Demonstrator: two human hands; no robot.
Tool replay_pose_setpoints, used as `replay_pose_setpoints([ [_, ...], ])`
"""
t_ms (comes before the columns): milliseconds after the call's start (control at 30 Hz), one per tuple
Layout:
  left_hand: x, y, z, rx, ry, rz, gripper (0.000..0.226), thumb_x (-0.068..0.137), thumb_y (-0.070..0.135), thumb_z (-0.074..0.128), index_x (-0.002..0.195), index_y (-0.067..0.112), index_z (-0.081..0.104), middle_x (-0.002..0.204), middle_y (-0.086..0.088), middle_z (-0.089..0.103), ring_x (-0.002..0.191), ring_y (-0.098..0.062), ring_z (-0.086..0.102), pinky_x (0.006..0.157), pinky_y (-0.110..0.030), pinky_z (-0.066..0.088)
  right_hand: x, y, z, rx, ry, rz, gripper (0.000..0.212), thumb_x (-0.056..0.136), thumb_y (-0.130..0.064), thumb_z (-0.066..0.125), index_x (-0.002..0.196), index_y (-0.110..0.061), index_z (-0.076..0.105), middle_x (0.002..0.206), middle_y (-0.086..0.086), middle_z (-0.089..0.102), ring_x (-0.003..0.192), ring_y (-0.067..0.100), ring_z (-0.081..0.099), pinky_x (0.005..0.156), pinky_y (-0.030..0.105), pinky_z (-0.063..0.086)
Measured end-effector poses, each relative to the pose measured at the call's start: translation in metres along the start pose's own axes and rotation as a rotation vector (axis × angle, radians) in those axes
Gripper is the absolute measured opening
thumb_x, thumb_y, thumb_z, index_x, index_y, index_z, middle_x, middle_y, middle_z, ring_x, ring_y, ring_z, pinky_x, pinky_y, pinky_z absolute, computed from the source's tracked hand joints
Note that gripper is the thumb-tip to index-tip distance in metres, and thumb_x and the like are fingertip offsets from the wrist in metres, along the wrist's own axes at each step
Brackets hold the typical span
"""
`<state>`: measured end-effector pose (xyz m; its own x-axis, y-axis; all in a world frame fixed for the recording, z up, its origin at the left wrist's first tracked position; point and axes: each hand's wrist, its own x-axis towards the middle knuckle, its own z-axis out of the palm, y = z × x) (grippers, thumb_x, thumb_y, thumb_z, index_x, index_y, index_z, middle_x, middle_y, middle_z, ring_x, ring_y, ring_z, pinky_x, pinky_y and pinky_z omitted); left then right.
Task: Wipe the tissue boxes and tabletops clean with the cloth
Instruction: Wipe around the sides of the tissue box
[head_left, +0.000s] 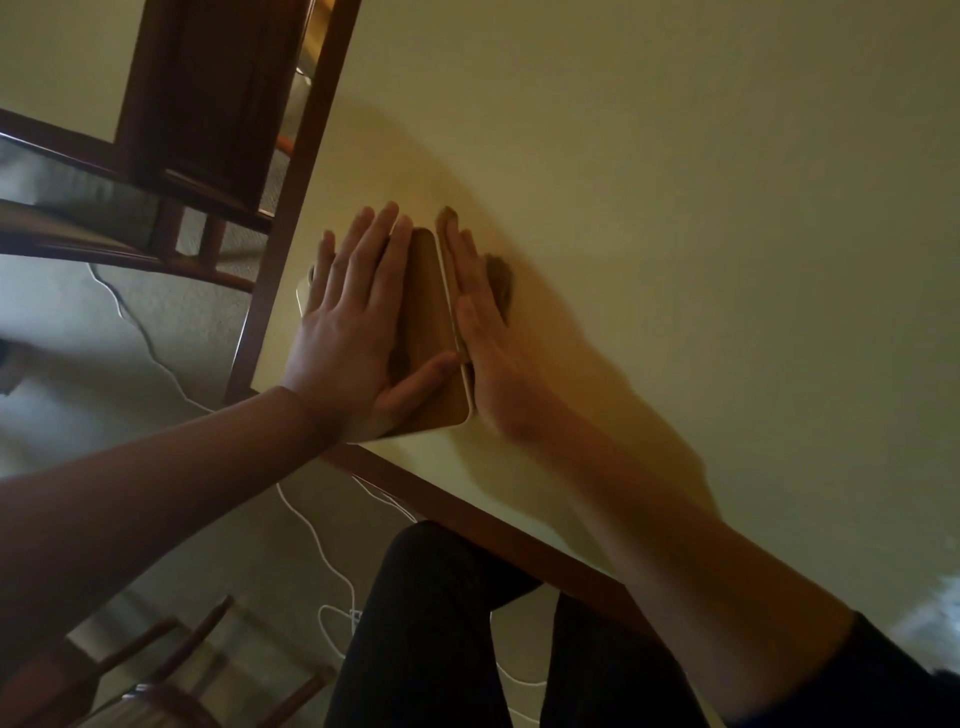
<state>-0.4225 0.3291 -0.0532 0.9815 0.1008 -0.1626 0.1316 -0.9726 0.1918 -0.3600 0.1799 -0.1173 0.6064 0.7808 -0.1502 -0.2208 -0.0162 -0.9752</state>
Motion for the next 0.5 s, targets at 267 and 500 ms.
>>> replay_pose_setpoints([
  [267,0.0,-0.001,0.001,0.001,0.005,-0.009,0.1,0.097,0.071,0.032,0.164,0.001,0.008,0.172,-0.018,0.009,0.16,-0.036,0.004,0.125,-0.066,0.01,-0.07,0.007,0.01,0.083,0.001,0.057,0.055,0.113,-0.036,0.021,0.163,-0.049,0.005,0.176,-0.019,-0.005,0.162,0.008,-0.006,0.131,0.059,0.011],
  [500,0.002,-0.004,0.001,0.018,0.007,-0.003,0.099,0.098,0.073,0.029,0.164,0.002,0.007,0.172,-0.018,0.008,0.16,-0.035,0.004,0.126,-0.064,0.009,-0.018,0.006,-0.003,0.015,-0.05,-0.006,0.055,0.116,-0.027,0.02,0.165,-0.039,-0.002,0.176,-0.014,-0.008,0.163,0.011,-0.008,0.131,0.059,0.006],
])
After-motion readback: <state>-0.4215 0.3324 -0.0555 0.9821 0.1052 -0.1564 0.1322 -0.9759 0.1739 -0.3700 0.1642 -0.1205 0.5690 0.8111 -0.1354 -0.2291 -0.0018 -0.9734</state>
